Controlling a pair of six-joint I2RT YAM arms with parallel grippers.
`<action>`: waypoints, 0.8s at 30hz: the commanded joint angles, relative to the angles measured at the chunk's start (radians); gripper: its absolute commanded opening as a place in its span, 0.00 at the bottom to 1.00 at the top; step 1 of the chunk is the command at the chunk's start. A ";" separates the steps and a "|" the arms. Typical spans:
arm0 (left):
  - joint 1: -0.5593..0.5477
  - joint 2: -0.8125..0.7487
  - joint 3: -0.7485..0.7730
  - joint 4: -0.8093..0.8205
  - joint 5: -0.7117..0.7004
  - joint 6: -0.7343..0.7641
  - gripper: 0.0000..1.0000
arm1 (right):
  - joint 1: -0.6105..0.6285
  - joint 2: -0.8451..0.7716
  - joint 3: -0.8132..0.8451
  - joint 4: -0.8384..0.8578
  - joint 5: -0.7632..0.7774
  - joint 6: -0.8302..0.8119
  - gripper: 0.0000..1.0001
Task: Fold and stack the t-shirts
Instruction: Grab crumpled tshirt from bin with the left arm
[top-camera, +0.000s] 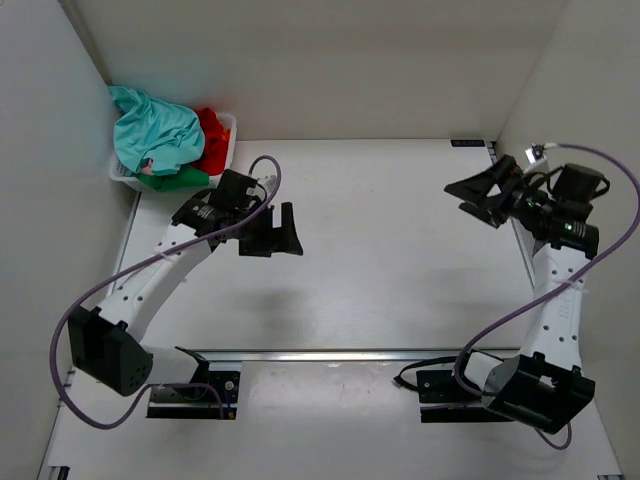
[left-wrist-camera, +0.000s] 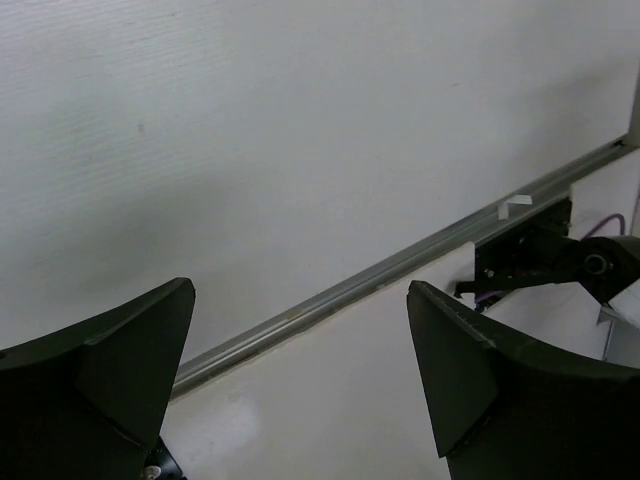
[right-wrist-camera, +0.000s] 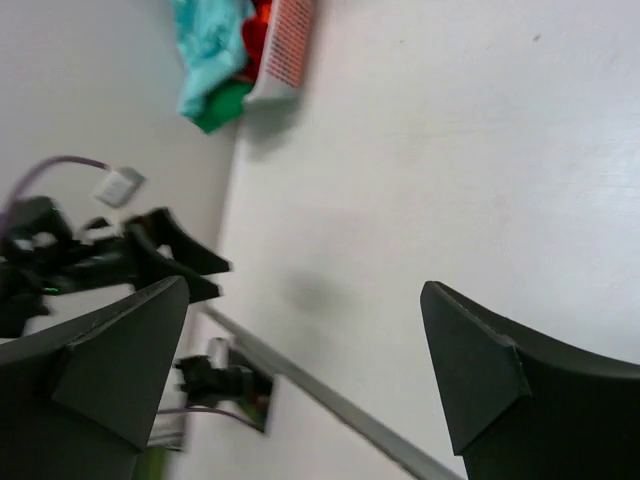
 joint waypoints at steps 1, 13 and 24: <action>0.013 -0.066 -0.050 0.019 0.056 -0.022 0.99 | 0.151 0.032 0.214 -0.454 0.429 -0.369 0.99; 0.185 -0.332 -0.107 0.403 -0.109 -0.042 0.98 | 0.344 -0.043 0.327 -0.477 0.820 -0.418 0.99; 0.143 0.348 0.492 0.579 -0.582 0.199 0.32 | 0.647 0.258 0.483 -0.479 1.134 -0.412 0.99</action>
